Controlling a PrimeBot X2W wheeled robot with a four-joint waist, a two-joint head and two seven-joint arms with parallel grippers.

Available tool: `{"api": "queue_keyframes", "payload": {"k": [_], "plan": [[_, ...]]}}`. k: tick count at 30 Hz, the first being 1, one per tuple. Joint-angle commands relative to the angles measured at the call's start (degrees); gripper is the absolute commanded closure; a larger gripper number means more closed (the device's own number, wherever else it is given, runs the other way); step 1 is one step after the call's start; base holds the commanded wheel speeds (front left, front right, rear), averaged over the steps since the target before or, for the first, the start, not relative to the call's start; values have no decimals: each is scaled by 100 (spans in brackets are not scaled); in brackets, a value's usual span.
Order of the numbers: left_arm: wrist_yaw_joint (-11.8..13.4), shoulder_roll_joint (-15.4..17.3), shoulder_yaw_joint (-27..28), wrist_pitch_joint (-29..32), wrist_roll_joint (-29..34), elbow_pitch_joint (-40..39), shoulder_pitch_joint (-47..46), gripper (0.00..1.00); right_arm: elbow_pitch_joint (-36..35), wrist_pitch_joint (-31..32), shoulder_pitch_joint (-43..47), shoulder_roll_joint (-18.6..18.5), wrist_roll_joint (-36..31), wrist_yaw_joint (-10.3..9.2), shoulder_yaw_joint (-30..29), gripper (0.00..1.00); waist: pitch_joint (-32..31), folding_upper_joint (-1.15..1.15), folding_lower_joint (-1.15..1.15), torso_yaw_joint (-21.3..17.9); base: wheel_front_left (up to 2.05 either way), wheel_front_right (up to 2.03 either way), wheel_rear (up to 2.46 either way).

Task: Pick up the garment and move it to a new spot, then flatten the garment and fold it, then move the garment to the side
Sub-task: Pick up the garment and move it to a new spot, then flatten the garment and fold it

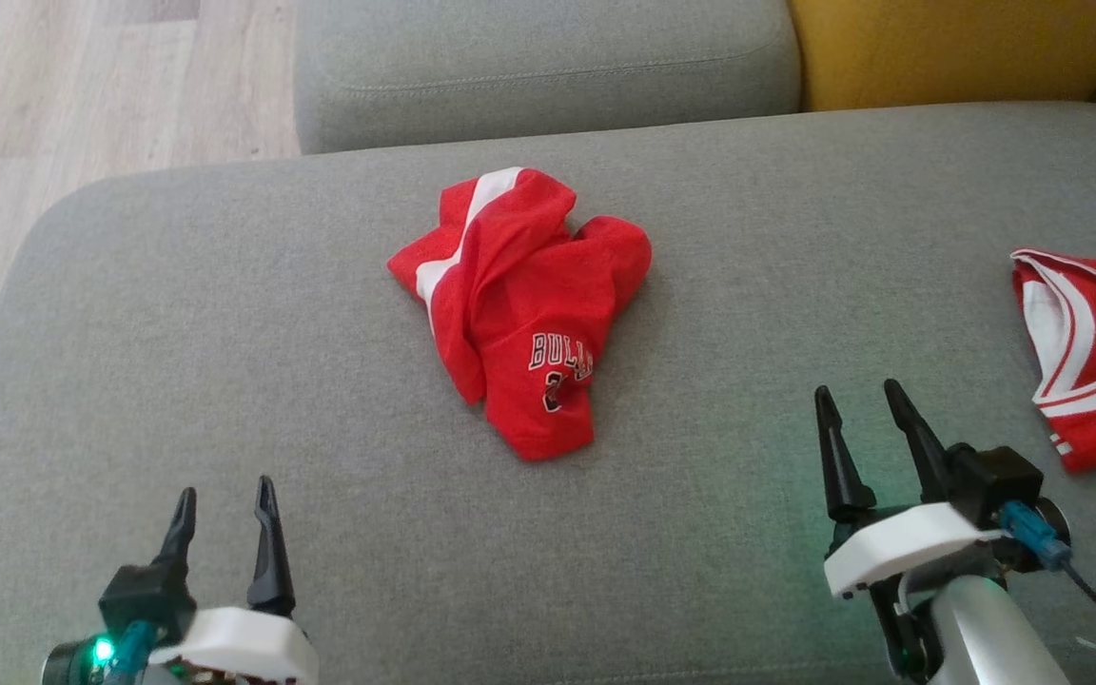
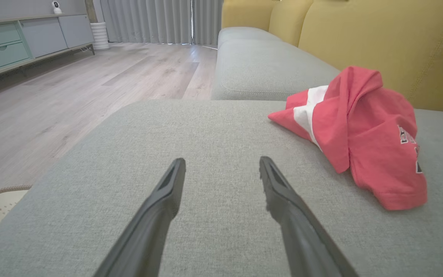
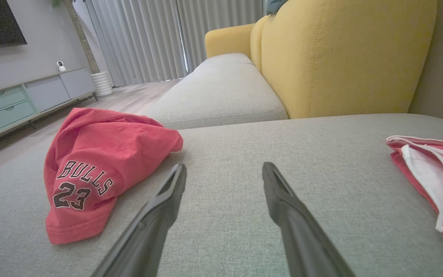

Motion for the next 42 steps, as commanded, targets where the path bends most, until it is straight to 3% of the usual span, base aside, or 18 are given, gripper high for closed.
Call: {"api": "queue_keyframes", "payload": {"k": [1, 16, 21, 29, 42], "plan": [[-17, 6, 249, -70, 43, -226, -142, 0, -191, -63, -101, 8, -2, 36, 148, 0, -13, 0, 0, -4, 0, 0, 0], [-126, -62, 353, -70, 84, -193, -147, 0, -172, -63, -71, 8, 68, 36, 260, 0, 0, 0, 0, 52, 0, 0, 0], [-157, -70, 302, -70, 55, -164, -149, 0, -77, -52, -103, 8, 100, 36, 558, 0, 46, 0, 0, 148, 0, 0, 0], [-211, -74, 37, -70, -44, -124, -304, 0, 244, 285, -389, 8, 337, 36, 1414, 0, 301, 0, 0, 607, 0, 0, 0], [-197, -75, -203, -70, -80, -151, -513, 0, 1121, 280, -1074, 8, 491, 36, 1433, 0, 685, 0, 0, 1239, 0, 0, 0]]}}
